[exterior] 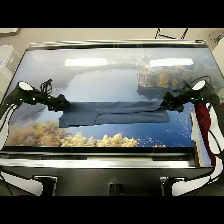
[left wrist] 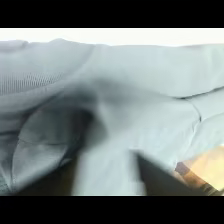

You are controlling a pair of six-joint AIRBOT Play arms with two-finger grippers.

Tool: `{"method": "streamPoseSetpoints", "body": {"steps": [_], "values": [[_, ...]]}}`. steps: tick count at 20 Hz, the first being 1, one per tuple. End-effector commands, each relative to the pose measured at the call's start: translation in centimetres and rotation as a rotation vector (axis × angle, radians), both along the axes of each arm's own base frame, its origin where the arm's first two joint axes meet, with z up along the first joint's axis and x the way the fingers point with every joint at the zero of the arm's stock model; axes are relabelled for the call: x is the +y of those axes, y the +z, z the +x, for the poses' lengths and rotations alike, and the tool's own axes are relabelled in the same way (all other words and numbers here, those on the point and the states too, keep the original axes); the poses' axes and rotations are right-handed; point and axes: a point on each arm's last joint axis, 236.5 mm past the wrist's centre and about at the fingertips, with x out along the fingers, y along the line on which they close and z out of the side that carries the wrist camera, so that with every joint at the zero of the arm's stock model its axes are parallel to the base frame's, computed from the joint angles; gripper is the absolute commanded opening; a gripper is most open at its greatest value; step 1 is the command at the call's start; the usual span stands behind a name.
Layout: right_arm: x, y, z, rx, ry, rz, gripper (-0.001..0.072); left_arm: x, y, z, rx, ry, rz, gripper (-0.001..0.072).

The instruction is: Fold the clothes and pants, and hang the long-sleeved shirts on hangers.

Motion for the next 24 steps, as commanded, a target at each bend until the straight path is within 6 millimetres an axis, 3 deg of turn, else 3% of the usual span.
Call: {"method": "streamPoseSetpoints", "body": {"steps": [1,2,4,5,9,13,14,15,17,18,20,21,23,24], "values": [[-1.8,0.6,-1.1,0.044,-0.007,0.043,0.0601,0.2,-0.1,-0.8,0.064,-0.028,-0.040,0.0507],[-3.2,0.6,-1.8,0.062,-0.031,0.054,0.0701,0.7,0.7,-1.0,0.069,-0.031,-0.048,0.0507],[-5.0,-0.1,-3.3,0.114,-0.059,0.092,0.0719,1.8,2.5,-0.9,0.042,-0.021,-0.048,0.0507],[-4.7,-0.5,-3.5,0.126,-0.045,0.117,0.0718,2.3,3.4,-0.7,0.017,-0.010,-0.042,0.0507],[-0.8,-1.6,-2.0,0.083,0.021,0.270,0.0720,2.6,7.2,-0.6,-0.077,-0.004,-0.020,0.0506],[1.7,-3.9,-1.3,0.097,0.047,0.265,0.0704,1.4,10.6,-0.6,-0.155,-0.015,-0.039,0.0506],[2.2,-4.1,-1.0,0.095,0.048,0.258,0.0657,0.9,11.3,-0.6,-0.173,-0.019,-0.053,0.0506],[2.6,-4.2,-0.9,0.094,0.057,0.254,0.0545,0.3,12.1,-0.6,-0.189,-0.022,-0.072,0.0506],[3.2,-3.8,-1.0,0.093,0.066,0.274,0.0133,-0.6,13.1,-0.6,-0.206,-0.024,-0.102,0.0504],[3.8,-3.0,-1.1,0.082,0.091,0.301,0.0039,-1.1,13.2,-0.4,-0.212,-0.027,-0.113,0.0503],[4.9,-0.2,-1.2,0.013,0.168,0.339,0.0038,-2.7,13.0,0.4,-0.242,-0.034,-0.105,0.0491],[5.2,1.3,-1.2,-0.008,0.179,0.349,0.0038,-4.2,12.8,1.0,-0.264,-0.043,-0.100,0.0415],[6.0,4.9,-1.6,-0.057,0.215,0.353,0.0038,-8.3,11.7,1.9,-0.301,-0.079,-0.095,0.0145],[6.5,6.8,-1.8,-0.087,0.232,0.344,0.0035,-10.9,10.8,2.1,-0.313,-0.103,-0.093,0.0079]]}}
